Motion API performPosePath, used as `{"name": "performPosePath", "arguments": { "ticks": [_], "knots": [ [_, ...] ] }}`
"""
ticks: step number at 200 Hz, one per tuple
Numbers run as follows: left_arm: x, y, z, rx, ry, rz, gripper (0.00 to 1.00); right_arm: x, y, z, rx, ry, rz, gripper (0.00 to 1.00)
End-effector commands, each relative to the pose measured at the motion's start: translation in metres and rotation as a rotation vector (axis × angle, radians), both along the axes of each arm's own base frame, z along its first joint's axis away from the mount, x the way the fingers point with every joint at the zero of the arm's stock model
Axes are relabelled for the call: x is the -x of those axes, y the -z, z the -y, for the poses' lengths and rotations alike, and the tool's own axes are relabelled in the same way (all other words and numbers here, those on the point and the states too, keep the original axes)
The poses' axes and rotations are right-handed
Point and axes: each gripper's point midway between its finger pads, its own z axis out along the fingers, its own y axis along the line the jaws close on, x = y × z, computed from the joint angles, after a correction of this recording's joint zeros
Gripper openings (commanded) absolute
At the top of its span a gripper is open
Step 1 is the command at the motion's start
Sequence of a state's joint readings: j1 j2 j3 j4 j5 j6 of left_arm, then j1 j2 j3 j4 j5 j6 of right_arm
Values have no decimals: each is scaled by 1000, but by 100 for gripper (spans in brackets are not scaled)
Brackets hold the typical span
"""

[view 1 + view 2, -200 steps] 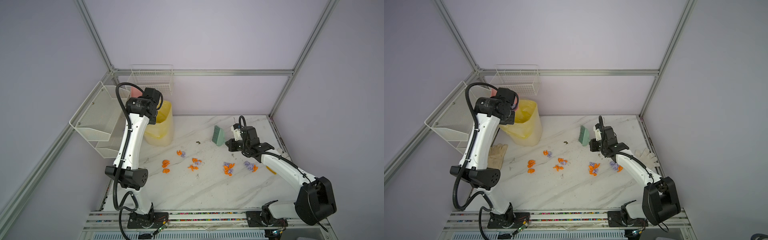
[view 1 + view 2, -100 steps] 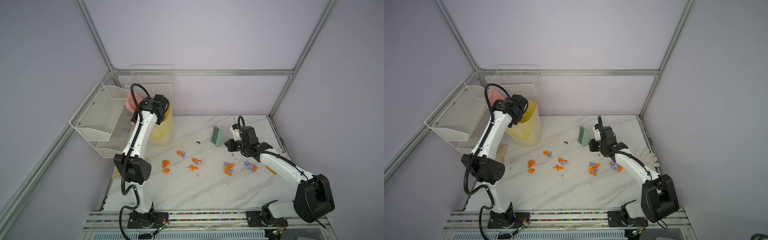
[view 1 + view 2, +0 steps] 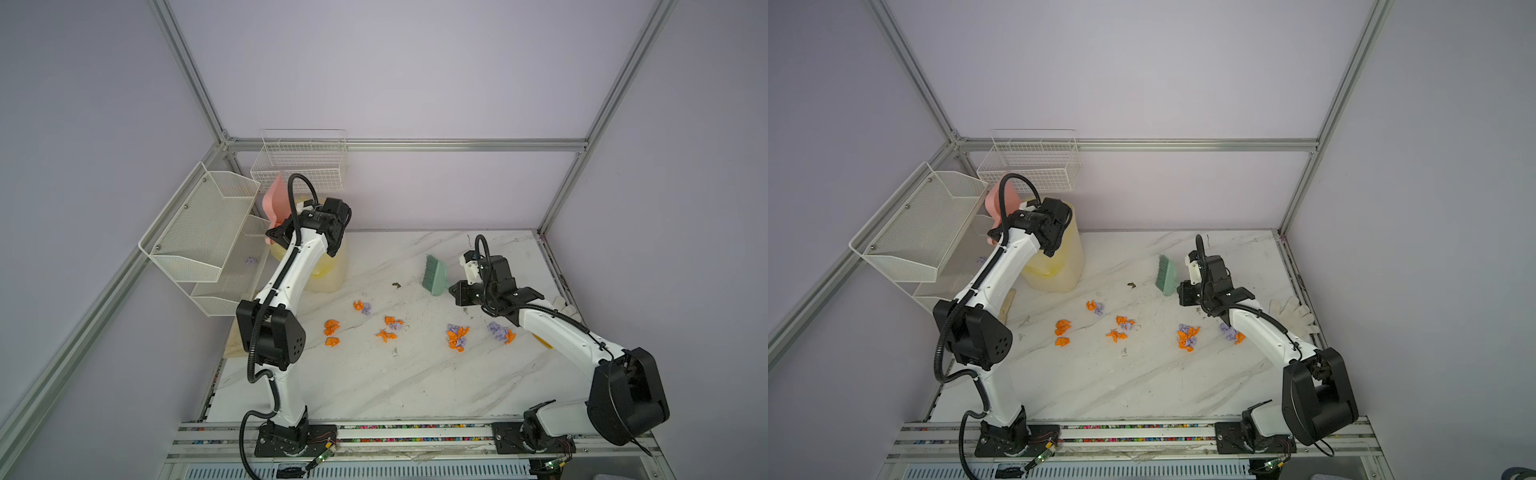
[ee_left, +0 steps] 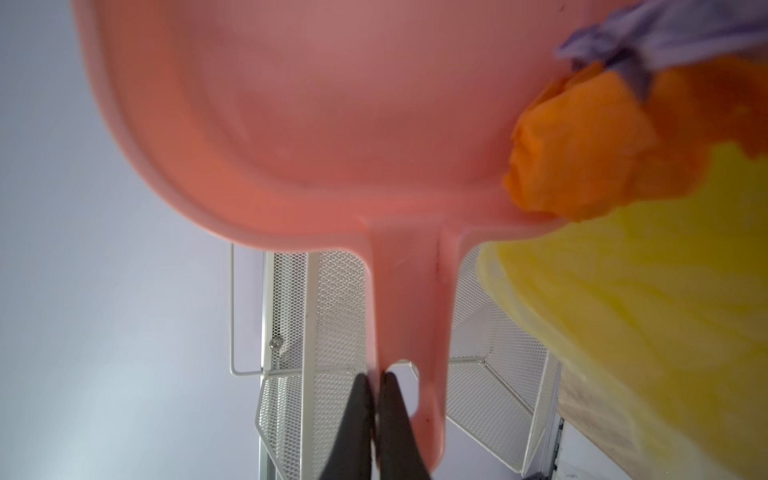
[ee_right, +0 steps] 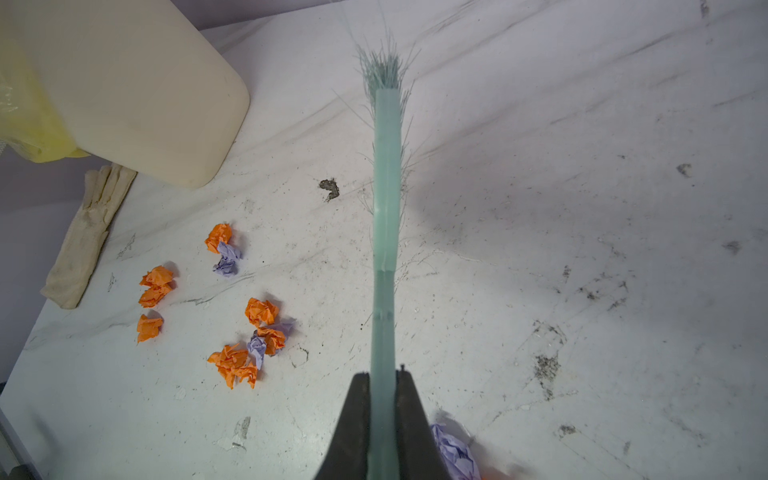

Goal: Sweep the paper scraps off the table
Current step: 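Tip the pink dustpan over the yellow bin with the left gripper, emptying scraps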

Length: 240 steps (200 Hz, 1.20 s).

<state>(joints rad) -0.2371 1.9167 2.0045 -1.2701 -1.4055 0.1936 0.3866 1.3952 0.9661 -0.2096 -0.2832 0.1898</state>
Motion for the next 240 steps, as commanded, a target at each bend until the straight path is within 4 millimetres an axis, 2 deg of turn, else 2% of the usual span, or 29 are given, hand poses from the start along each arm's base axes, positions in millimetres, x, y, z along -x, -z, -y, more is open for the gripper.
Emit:
{"name": "performPosePath", "arguments": {
  "ticks": [1,54,72,86,89,96,115,132,163,188,211,240],
  "knots": [
    [6,-19,-1,-74,-19,28,0,-4,-11,-3,-20,-17,55,0],
    [9,-31,2,-11,9,96,0,-3,-10,-3,-27,-19,55,0],
    [14,-41,3,41,28,153,0,-3,-11,-4,-33,-14,51,0],
    [19,-51,6,119,61,217,0,-4,-12,-2,-40,4,40,0],
    [20,-54,8,139,70,233,0,-2,-21,-1,-50,12,59,0],
    [23,-58,11,190,92,262,0,-2,-22,2,-51,34,54,0],
    [30,-58,26,373,157,311,0,-5,-21,13,-37,121,36,0],
    [33,-51,48,502,220,308,0,-6,-22,26,-4,197,10,0],
    [36,-38,91,651,327,262,0,-3,-25,68,146,393,-32,0],
    [39,-23,147,849,441,215,0,6,-31,95,229,509,-52,0],
    [45,0,202,1048,569,106,0,18,-36,124,359,623,-95,0],
    [53,17,253,1258,703,53,0,37,-46,157,493,764,-143,0]
  ]
}}
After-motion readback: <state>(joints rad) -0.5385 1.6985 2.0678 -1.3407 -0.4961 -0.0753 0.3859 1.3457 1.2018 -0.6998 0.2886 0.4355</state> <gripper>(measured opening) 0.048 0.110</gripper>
